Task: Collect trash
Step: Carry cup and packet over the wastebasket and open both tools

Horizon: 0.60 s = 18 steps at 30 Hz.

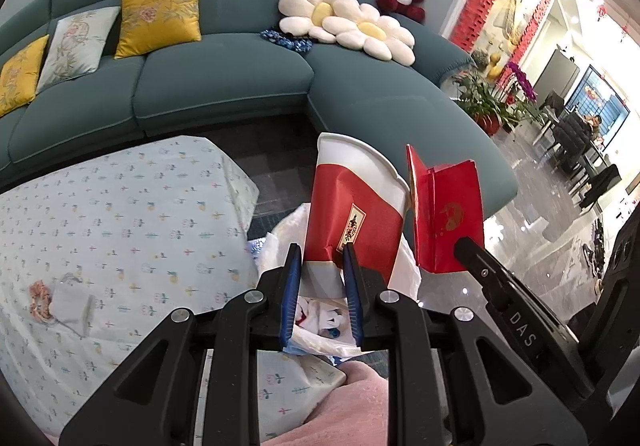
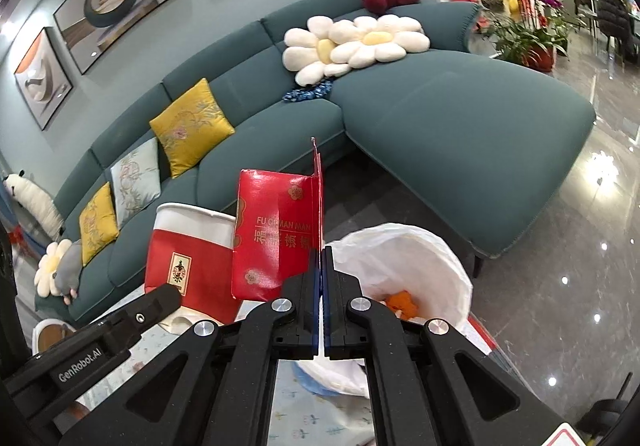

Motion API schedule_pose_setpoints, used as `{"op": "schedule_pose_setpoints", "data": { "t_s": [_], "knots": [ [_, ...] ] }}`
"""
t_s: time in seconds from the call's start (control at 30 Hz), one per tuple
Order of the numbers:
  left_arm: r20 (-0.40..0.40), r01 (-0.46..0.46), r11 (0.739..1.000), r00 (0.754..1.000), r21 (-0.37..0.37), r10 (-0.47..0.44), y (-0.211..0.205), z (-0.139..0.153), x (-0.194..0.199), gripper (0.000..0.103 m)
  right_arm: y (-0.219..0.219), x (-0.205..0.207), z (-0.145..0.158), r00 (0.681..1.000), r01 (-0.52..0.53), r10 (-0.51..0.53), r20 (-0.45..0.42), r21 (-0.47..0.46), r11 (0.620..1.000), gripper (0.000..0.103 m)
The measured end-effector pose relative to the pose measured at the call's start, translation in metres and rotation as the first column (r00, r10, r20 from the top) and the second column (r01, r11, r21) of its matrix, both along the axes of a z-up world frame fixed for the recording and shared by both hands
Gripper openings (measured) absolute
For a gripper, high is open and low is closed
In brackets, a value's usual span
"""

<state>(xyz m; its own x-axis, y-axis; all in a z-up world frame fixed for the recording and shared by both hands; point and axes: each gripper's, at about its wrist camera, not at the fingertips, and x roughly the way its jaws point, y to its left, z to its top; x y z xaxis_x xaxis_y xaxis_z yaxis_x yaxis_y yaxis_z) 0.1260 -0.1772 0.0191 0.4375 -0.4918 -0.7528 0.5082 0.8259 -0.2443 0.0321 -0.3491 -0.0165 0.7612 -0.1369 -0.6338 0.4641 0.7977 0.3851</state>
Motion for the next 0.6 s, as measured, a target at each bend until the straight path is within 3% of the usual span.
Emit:
{"op": "schedule_pose_setpoints", "data": {
  "t_s": [0.53, 0.57, 0.6],
  "knots": [
    [-0.046, 0.055, 0.998, 0.998, 0.044, -0.053, -0.040, -0.026, 0.005, 0.021, -0.028, 0.002, -0.036, 0.998, 0.041, -0.038, -0.052, 0.055, 0.998, 0.001],
    [-0.046, 0.053, 0.998, 0.998, 0.046, -0.050, -0.041, -0.026, 0.005, 0.022, -0.029, 0.003, -0.037, 0.998, 0.040, -0.037, -0.056, 0.056, 0.998, 0.004],
    [-0.043, 0.049, 0.997, 0.998, 0.051, -0.047, -0.042, -0.027, 0.005, 0.030, -0.029, 0.004, -0.038, 0.998, 0.038, -0.035, -0.059, 0.055, 0.998, 0.006]
  ]
}}
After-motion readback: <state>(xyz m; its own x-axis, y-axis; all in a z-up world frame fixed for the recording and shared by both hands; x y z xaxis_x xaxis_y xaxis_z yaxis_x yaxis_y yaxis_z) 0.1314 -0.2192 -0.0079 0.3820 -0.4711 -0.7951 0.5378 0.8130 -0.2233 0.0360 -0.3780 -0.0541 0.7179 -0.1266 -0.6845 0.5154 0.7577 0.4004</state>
